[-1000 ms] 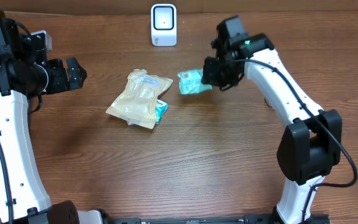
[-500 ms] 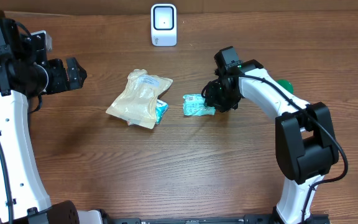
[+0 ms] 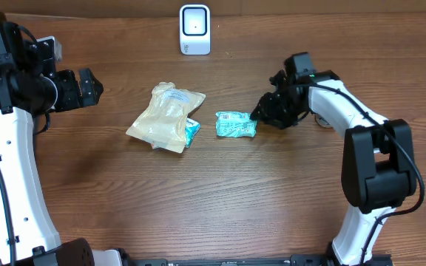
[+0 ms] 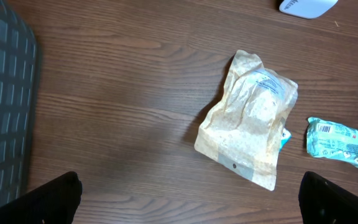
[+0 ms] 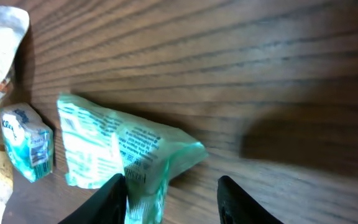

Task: Scan the item barcode
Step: 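Lift the teal pack and turn it with the right gripper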

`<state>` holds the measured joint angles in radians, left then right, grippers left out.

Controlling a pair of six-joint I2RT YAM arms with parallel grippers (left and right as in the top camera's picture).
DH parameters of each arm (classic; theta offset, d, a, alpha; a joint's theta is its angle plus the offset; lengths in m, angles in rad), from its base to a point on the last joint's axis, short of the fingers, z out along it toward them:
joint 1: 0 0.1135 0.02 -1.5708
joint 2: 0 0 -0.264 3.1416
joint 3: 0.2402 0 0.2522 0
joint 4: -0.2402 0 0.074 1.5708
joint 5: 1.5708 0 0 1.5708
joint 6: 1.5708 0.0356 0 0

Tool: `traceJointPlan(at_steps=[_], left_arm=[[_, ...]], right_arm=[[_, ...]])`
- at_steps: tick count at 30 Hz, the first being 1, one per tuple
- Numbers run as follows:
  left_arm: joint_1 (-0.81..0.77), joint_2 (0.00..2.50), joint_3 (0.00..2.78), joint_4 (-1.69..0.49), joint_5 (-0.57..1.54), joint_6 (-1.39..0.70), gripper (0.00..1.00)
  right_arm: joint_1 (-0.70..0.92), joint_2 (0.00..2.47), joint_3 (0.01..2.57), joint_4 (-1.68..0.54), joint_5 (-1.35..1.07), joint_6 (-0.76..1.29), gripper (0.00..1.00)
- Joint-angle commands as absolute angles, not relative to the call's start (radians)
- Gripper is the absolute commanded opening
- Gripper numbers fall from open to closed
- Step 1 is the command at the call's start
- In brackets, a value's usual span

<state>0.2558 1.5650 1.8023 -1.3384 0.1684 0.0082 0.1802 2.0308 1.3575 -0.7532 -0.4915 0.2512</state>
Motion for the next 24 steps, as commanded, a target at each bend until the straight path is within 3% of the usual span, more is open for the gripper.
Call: traceJointPlan(at_steps=[1,5,15,24], left_arm=[[0.255,1.571,1.806,-1.337,0.176,0.03,1.0],[0.255,1.571,1.806,-1.337,0.176,0.03,0.99],[0.255,1.571,1.806,-1.337,0.176,0.03,1.0],[0.255,1.571,1.806,-1.337,0.176,0.03,1.0]], right_arm=[[0.191,2.032,1.297,-0.705,-0.59,0.227,0.44],[0.19,2.053,1.245,-0.618,-0.665,0.236,0.41],[0.187,2.061,1.252,-0.58,-0.747,0.237,0.05],[0.187,1.891,1.299,-0.607,-0.855,0.234,0.04]])
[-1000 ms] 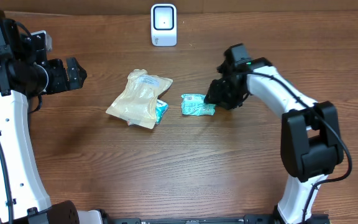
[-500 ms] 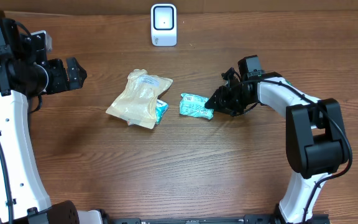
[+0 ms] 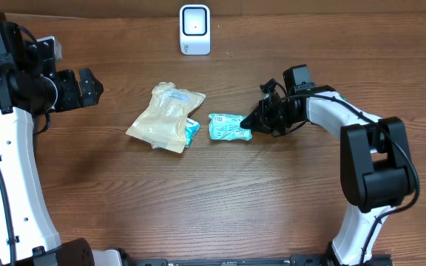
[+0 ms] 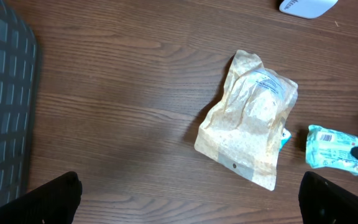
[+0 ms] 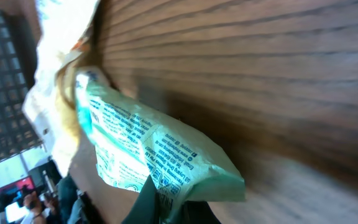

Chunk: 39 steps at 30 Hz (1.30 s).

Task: Scan the item barcode
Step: 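Lift the teal pack and turn it with the right gripper, then hold the teal pack in front of the scanner with the right gripper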

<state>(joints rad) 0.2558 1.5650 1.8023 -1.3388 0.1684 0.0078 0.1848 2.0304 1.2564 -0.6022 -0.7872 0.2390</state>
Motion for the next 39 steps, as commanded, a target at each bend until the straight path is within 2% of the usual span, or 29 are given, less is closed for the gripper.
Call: traceJointPlan(at_steps=[1,14,19,22,26,32,39], left_arm=[[0.255,1.571,1.806,-1.337,0.176,0.03,1.0],[0.252,1.572,1.806,-1.337,0.176,0.03,0.99],[0.253,1.572,1.806,-1.337,0.176,0.03,1.0],[0.252,1.572,1.806,-1.337,0.176,0.03,1.0],[0.252,1.573,1.806,-1.337,0.176,0.03,0.99],[0.252,1.574,1.806,-1.337,0.176,0.03,0.99],[0.252,1.576,1.806,-1.337,0.176,0.03,1.0]], right_arm=[[0.187,1.866,1.299,-0.611,-0.854,0.234,0.04],[0.187,1.499,1.299,-0.749,-0.741,0.291,0.04],[0.188,1.43,1.3,-0.772,-0.741,0.293,0.04],[0.196,1.42,1.335,-0.831,-0.666,0.361,0.04],[0.274,1.449,1.456,-0.954,-0.494,0.37,0.04],[0.414,1.624,1.802,-1.163,-0.191,0.366,0.04],[0.44,1.896,2.219,-1.172,0.119,0.312,0.04]])
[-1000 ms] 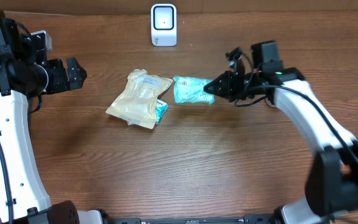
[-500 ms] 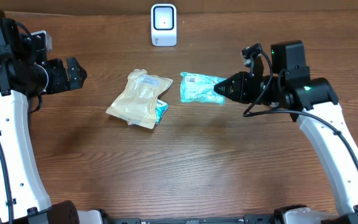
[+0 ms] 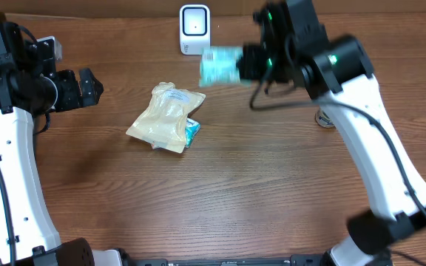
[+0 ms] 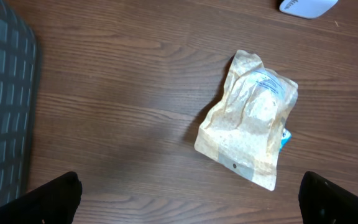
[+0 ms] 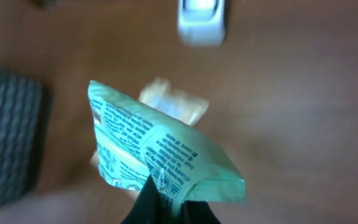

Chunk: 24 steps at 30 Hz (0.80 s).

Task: Scan the item barcode
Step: 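Hold the teal pack in front of the scanner with the right gripper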

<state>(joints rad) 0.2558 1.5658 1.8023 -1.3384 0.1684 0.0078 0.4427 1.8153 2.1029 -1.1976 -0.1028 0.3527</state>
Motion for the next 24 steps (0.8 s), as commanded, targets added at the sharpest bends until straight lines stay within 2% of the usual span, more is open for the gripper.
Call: traceJointPlan(at_steps=[1,5,10,13,15,24], left_arm=[[0.252,1.576,1.806,-1.337,0.176,0.03,1.0],[0.252,1.576,1.806,-1.337,0.176,0.03,1.0],[0.252,1.576,1.806,-1.337,0.176,0.03,1.0],[0.252,1.576,1.806,-1.337,0.176,0.03,0.99],[0.252,1.576,1.806,-1.337,0.176,0.03,0.99],[0.252,1.576,1.806,-1.337,0.176,0.03,0.99]], right_arm=[[0.443,1.921,2.239,-1.143,0.176,0.304,0.04],[0.463,2.008,2.245,-0.932,0.448,0.199,0.04],[0.502,2.159,2.245,-0.556,0.64,-0.152,0.04],[0.518,2.234,2.245,-0.372,0.67,-0.36,0.04],[0.535,2.318,2.245,-0.192,0.673,-0.571,0.04],[0.567,2.468,2.245,0.01,0.66,-1.005,0.04]])
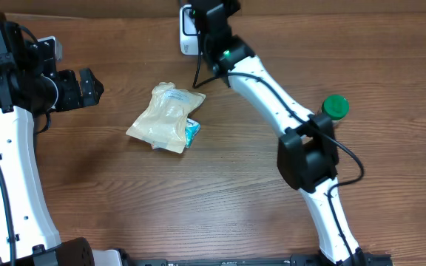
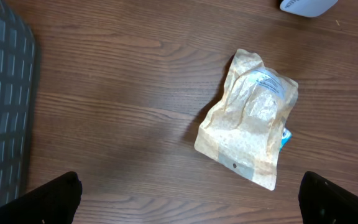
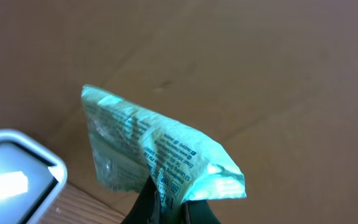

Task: Scan the item barcode
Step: 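Hold the teal pack in front of the scanner with the right gripper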

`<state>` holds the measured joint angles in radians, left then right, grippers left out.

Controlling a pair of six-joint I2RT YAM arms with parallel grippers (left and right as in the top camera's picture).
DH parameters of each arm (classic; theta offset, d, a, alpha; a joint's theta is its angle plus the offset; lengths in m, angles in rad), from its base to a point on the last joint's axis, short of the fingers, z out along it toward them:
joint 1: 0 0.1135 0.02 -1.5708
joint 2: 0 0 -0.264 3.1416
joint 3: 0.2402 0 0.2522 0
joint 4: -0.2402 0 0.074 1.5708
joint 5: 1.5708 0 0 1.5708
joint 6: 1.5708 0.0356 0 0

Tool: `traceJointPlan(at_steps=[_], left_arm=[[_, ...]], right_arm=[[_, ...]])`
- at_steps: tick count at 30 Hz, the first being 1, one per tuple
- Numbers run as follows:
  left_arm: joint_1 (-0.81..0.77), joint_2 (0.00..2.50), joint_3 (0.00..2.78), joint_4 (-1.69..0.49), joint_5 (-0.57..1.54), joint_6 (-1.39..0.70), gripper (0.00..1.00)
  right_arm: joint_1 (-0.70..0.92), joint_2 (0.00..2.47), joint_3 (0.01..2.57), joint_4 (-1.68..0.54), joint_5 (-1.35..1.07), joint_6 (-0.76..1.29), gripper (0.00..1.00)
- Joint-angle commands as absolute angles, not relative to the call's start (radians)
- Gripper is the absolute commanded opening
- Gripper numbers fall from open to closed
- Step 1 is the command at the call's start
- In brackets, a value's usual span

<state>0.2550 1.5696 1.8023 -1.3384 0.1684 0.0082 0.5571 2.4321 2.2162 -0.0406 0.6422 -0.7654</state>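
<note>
In the right wrist view, my right gripper [image 3: 169, 208] is shut on a crinkled teal packet [image 3: 154, 155] printed with small text. It holds the packet up beside the white scanner [image 3: 14, 177], whose lit window shows at the lower left. From overhead, the right gripper [image 1: 213, 18] is at the table's far edge, right against the scanner [image 1: 186, 33] and covering part of it; the packet is hidden there. My left gripper [image 1: 87, 87] hovers open at the left, with nothing between its fingers [image 2: 58, 199].
A tan pouch [image 1: 167, 117] lies mid-table with a small teal packet [image 1: 191, 133] poking out from under its right edge. A green round cap [image 1: 336, 107] sits at the right. A dark gridded mat [image 2: 2, 106] borders the left. Brown cardboard [image 3: 260, 74] backs the table.
My right gripper has moved with the teal packet from above the table right of the scanner to the far edge, against the scanner. The green cap now shows. The left arm is unchanged.
My right gripper was open around the teal packet's end, the packet lying on the table right of the tan pouch. Then it was shut on the packet, still low. Later it held the packet high near the scanner, and now holds it right beside the scanner.
</note>
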Motion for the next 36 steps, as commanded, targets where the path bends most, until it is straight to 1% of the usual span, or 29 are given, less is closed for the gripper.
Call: traceJointPlan(at_steps=[1,5,7,10,15,21,30,33,36], left_arm=[[0.252,1.576,1.806,-1.337,0.176,0.03,1.0],[0.252,1.576,1.806,-1.337,0.176,0.03,1.0],[0.252,1.576,1.806,-1.337,0.176,0.03,1.0],[0.252,1.576,1.806,-1.337,0.176,0.03,1.0],[0.252,1.576,1.806,-1.337,0.176,0.03,1.0],[0.252,1.576,1.806,-1.337,0.176,0.03,0.99],[0.252,1.576,1.806,-1.337,0.176,0.03,0.99],[0.252,1.576,1.806,-1.337,0.176,0.03,1.0],[0.252,1.576,1.806,-1.337,0.176,0.03,0.99]], right_arm=[[0.567,2.478,2.245,0.033,0.66,-1.003,0.04],[0.566,2.527,2.245,0.117,0.653,-1.004,0.05],[0.566,2.547,2.245,0.118,0.635,-1.004,0.06],[0.566,2.566,2.245,0.116,0.612,-1.059,0.1],[0.568,2.593,2.245,0.125,0.608,-1.158,0.1],[0.568,2.594,2.245,0.131,0.608,-1.162,0.1],[0.574,2.594,2.245,0.126,0.612,-1.435,0.1],[0.579,2.594,2.245,0.127,0.608,-1.449,0.14],[0.588,2.594,2.245,0.138,0.607,-1.449,0.15]])
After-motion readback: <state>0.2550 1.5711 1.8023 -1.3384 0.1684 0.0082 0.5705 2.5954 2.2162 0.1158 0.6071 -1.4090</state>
